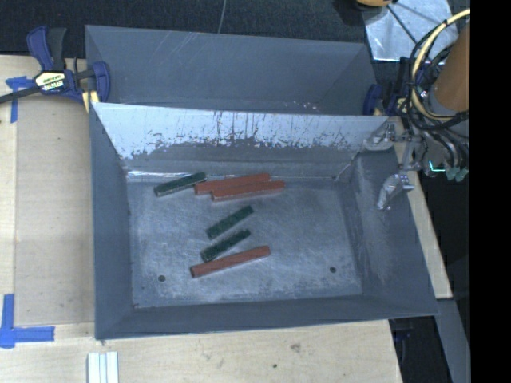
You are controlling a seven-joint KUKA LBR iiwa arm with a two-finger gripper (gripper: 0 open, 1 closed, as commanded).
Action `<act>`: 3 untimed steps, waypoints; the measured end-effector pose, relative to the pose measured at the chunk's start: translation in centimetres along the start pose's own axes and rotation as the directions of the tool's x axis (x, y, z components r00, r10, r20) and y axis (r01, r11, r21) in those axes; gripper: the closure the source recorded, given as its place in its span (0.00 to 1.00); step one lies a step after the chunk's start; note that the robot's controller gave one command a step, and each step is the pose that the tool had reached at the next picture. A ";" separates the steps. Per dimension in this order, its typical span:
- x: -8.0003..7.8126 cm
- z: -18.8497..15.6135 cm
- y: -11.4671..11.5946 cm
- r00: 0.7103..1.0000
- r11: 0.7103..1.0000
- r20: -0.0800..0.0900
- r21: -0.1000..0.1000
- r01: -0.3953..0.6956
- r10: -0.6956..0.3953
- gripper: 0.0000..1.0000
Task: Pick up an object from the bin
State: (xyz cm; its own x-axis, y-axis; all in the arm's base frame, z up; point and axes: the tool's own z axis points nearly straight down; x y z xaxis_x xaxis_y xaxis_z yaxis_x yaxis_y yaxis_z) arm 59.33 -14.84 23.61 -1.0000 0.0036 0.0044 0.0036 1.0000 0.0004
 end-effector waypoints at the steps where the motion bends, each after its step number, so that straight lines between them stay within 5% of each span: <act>1: -0.2 -0.5 0.1 1.000 1.000 0.009 0.002 0.004 -0.004 1.00; 2: -0.2 -0.5 0.1 1.000 1.000 0.009 0.002 0.005 -0.005 1.00; 3: -0.7 5.2 0.8 1.000 1.000 0.014 0.003 0.000 0.000 1.00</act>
Offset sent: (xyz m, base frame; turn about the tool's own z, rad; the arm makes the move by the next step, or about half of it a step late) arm 0.0000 0.0000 0.0000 0.0000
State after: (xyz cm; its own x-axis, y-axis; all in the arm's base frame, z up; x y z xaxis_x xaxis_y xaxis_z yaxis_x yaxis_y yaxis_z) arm 60.03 -14.04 18.43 -0.9999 0.0040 -0.0093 0.0040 1.0000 -0.0028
